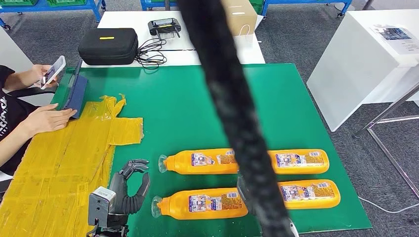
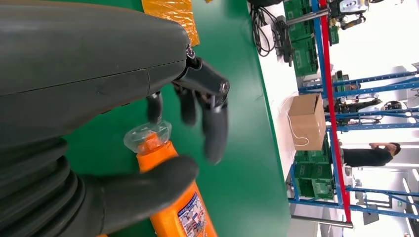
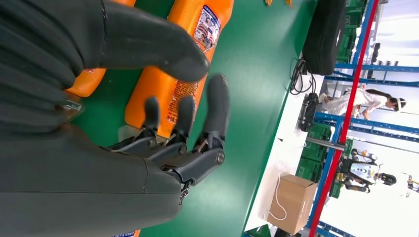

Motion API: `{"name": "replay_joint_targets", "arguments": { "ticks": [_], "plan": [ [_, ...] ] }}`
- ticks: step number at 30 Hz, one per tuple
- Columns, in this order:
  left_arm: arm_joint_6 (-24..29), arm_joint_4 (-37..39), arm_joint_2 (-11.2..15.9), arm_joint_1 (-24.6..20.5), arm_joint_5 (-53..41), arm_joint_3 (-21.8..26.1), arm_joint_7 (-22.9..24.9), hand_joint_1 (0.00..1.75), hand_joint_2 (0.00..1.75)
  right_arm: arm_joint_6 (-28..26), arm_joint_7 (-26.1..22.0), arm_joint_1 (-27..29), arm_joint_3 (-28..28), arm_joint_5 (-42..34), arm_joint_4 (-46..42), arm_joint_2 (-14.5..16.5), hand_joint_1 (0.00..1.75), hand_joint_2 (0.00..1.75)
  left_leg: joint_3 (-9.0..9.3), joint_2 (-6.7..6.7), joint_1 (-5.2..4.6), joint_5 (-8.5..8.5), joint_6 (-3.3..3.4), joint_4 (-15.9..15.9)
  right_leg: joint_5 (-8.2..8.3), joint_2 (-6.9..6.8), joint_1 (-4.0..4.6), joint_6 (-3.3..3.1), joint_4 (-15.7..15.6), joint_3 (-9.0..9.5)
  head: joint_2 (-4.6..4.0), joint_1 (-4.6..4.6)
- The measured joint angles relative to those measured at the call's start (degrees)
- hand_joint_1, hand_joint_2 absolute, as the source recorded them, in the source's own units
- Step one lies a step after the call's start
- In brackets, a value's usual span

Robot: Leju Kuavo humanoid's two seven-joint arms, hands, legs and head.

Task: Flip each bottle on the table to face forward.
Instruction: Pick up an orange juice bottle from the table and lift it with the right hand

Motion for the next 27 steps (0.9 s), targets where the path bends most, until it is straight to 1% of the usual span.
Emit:
{"name": "replay_joint_targets", "arguments": {
  "ticks": [4, 6, 15, 16, 18, 20, 21, 24, 27],
  "plan": [
    [0.0, 0.0, 0.0, 0.0, 0.0, 0.0, 0.0, 1.75, 1.75, 0.0, 0.0, 0.0, 0.0, 0.0, 0.0, 0.0, 1.67, 1.75, 0.0, 0.0, 0.0, 0.0, 0.0, 0.0, 0.0, 0.0, 0.0, 0.0, 0.0, 0.0, 0.0, 0.0],
    [0.0, 0.0, 0.0, 0.0, 0.0, 0.0, 0.0, 1.75, 1.75, 0.0, 0.0, 0.0, 0.0, 0.0, 0.0, 0.0, 1.74, 1.75, 0.0, 0.0, 0.0, 0.0, 0.0, 0.0, 0.0, 0.0, 0.0, 0.0, 0.0, 0.0, 0.0, 0.0],
    [0.1, 0.0, 0.0, 0.0, -0.1, 0.0, 0.0, 1.75, 1.75, 0.0, -0.1, 0.0, 0.0, 0.0, 0.0, 0.0, 1.75, 1.75, 0.0, 0.0, 0.0, 0.0, 0.0, 0.0, 0.0, 0.0, 0.0, 0.0, 0.0, 0.0, 0.0, 0.0],
    [0.5, 0.0, 0.0, 0.0, -0.4, 0.0, -0.1, 1.75, 1.75, 0.0, -0.4, 0.0, 0.0, -0.3, 0.0, 0.0, 1.75, 1.75, -0.01, 0.0, 0.0, 0.0, 0.0, 0.0, 0.0, 0.0, 0.0, 0.0, 0.0, 0.01, 0.0, 0.0],
    [2.9, 0.1, 0.0, -0.3, -2.4, 0.0, -0.5, 1.75, 1.75, -0.2, -2.9, -0.7, 0.3, -1.5, 0.1, 0.5, 1.75, 1.75, -0.07, 0.02, 0.01, 0.01, -0.01, 0.0, 0.01, 0.01, 0.02, -0.01, 0.0, -0.02, 0.0, 0.01],
    [6.0, 0.4, 0.0, -1.2, -4.5, -0.1, -1.0, 1.75, 1.75, -1.7, -5.9, -2.8, 1.2, -2.3, 0.7, 1.7, 1.75, 1.75, -0.11, 0.11, 0.02, 0.06, -0.06, 0.0, 0.03, 0.08, 0.04, -0.04, 0.1, -0.11, 0.0, 0.01],
    [6.8, 0.7, 0.1, -2.0, -4.9, -0.2, -1.1, 1.75, 1.75, -3.1, -6.6, -4.4, 2.1, -2.3, 1.3, 2.4, 1.75, 1.75, -0.1, 0.18, 0.03, 0.08, -0.08, 0.0, 0.04, 0.13, 0.04, -0.05, 0.1, -0.16, 0.0, -0.01],
    [7.7, 1.9, 0.1, -4.9, -5.2, -0.7, -1.3, 1.75, 1.75, -7.3, -7.0, -9.2, 5.6, -2.5, 2.8, 4.0, 1.75, 1.75, 0.03, 0.2, 0.04, 0.15, -0.09, 0.0, 0.03, 0.16, 0.04, -0.07, 0.1, -0.46, 0.0, -0.02],
    [7.6, 2.8, 0.1, -7.0, -5.4, -1.3, -1.4, 1.75, 1.75, -8.6, -7.1, -11.9, 8.0, -2.3, 3.3, 4.1, 1.75, 1.75, -0.05, 0.06, 0.05, 0.25, -0.13, 0.0, 0.04, 0.11, 0.05, -0.06, 0.2, -0.32, 0.0, -0.02]
  ]
}}
